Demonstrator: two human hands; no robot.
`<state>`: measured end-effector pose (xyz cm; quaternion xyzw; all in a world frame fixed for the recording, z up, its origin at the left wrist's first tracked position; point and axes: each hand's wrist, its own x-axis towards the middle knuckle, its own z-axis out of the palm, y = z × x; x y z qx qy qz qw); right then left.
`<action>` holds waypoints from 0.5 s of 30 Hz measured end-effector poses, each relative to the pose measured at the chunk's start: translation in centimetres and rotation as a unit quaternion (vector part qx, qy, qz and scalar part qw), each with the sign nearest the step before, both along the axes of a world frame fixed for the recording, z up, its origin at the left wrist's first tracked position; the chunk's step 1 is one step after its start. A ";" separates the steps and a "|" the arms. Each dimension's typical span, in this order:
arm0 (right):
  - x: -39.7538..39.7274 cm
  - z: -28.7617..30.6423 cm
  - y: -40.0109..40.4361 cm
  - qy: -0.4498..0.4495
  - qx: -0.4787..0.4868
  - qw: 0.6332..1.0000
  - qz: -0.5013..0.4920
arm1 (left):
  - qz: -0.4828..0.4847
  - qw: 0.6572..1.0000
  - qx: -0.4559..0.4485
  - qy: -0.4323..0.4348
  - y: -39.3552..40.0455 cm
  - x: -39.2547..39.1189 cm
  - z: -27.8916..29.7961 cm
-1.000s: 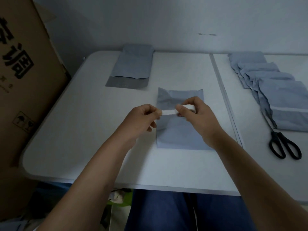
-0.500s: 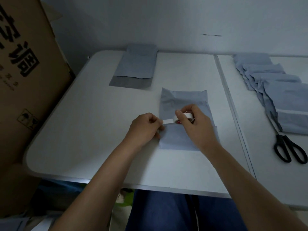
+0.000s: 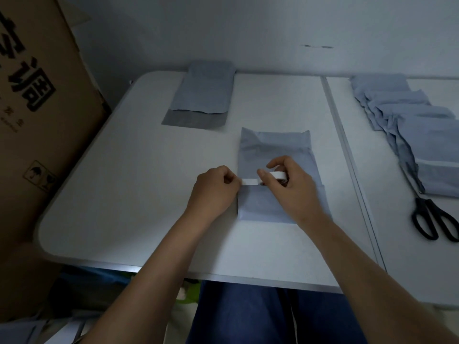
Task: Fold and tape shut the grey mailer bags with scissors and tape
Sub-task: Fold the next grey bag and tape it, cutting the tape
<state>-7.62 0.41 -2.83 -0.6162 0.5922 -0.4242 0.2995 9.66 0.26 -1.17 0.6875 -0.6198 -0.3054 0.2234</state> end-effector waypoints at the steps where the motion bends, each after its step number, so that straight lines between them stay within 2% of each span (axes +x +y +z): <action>1: 0.0 0.0 0.0 -0.001 0.000 1.000 0.000 | 0.000 1.000 -0.001 0.002 0.1 0.0 0.0; 9: -0.2 -0.4 0.0 0.001 0.005 1.000 0.006 | 0.024 0.998 -0.022 0.058 0.7 0.0 0.4; 15: -0.3 -0.5 0.0 0.000 0.006 1.000 -0.002 | 0.029 0.994 -0.005 0.110 0.7 -0.1 0.7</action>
